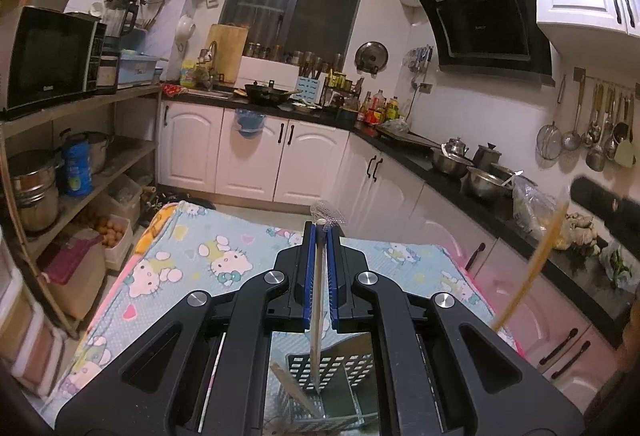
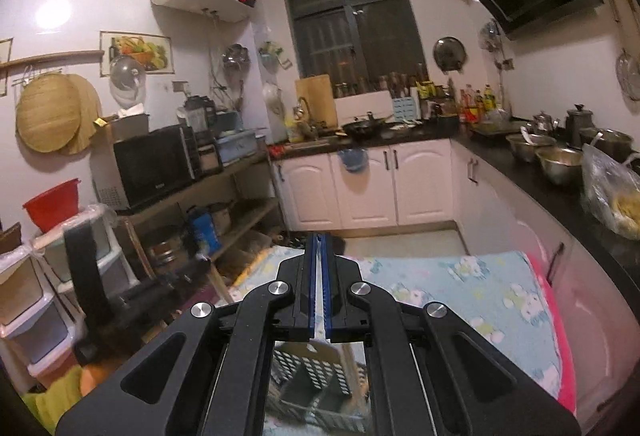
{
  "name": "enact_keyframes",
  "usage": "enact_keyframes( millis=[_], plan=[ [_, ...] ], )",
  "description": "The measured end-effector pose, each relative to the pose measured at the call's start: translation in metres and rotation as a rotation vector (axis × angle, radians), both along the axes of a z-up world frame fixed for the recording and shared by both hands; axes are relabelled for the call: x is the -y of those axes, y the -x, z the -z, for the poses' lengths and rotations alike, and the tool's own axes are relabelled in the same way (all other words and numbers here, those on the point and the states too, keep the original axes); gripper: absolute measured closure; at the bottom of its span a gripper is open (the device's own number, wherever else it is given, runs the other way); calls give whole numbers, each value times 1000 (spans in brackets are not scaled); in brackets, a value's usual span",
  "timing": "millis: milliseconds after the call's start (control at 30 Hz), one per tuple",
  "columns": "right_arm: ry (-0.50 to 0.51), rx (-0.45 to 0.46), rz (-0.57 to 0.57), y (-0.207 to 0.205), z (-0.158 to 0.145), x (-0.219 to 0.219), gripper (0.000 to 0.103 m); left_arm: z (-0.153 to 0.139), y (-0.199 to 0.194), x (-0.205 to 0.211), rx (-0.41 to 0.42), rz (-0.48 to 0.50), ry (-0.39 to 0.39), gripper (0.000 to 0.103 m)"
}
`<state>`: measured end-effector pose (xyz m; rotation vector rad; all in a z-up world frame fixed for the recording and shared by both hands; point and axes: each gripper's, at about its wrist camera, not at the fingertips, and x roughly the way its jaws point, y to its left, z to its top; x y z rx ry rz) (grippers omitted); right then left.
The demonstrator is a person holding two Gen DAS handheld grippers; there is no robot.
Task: Organize utensils
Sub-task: 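Lift both held chopsticks and carry them above the green holder, then open the left tool over the holder while the right tool lowers its chopstick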
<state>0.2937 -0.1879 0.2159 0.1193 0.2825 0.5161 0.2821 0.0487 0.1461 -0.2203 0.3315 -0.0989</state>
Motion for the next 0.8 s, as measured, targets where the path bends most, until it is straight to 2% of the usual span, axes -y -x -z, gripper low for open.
enact_keyframes(
  millis=[200, 500, 800],
  plan=[
    [8, -19, -37, -12, 7, -21, 100, 12, -4, -3, -20, 2, 4, 102],
    [71, -71, -44, -26, 52, -49, 100, 29, -5, -5, -48, 18, 15, 102],
    [65, -138, -11, -29, 86, -38, 100, 40, 3, -6, -74, 38, 36, 102]
  ],
)
